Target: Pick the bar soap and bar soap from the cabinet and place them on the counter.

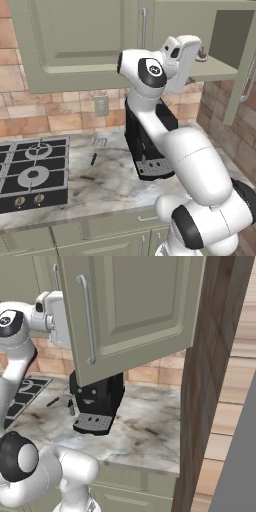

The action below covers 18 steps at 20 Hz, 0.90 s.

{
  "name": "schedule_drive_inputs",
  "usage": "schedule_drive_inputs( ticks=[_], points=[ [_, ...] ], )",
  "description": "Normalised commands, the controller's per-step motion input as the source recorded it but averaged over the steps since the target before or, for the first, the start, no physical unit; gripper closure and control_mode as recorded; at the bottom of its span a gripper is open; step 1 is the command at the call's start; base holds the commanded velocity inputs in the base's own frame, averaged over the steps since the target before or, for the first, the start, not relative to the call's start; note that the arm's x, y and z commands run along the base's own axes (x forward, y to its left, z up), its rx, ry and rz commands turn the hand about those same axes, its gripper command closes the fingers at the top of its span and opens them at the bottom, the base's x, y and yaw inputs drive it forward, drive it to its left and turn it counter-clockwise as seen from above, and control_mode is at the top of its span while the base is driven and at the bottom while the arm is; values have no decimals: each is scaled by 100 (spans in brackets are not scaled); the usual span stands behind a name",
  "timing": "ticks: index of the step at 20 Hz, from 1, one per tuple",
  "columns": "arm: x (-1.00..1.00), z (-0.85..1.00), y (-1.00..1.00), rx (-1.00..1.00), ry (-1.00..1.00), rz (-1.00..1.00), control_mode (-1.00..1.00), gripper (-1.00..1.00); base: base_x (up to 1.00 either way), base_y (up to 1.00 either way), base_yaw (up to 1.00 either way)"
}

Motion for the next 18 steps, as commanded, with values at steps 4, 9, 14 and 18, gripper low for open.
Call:
schedule_drive_inputs(
  ticks=[4, 9, 14, 18],
  points=[
    [-10, 0, -2, -10, -6, -17, -100, -100, 0, 0, 0],
    [-20, 0, -8, -5, -2, -19, -100, -100, 0, 0, 0],
    [-34, 3, -21, 0, -3, -15, -100, -100, 0, 0, 0],
    [-37, 2, -26, 0, -5, -12, -100, -100, 0, 0, 0]
  ],
)
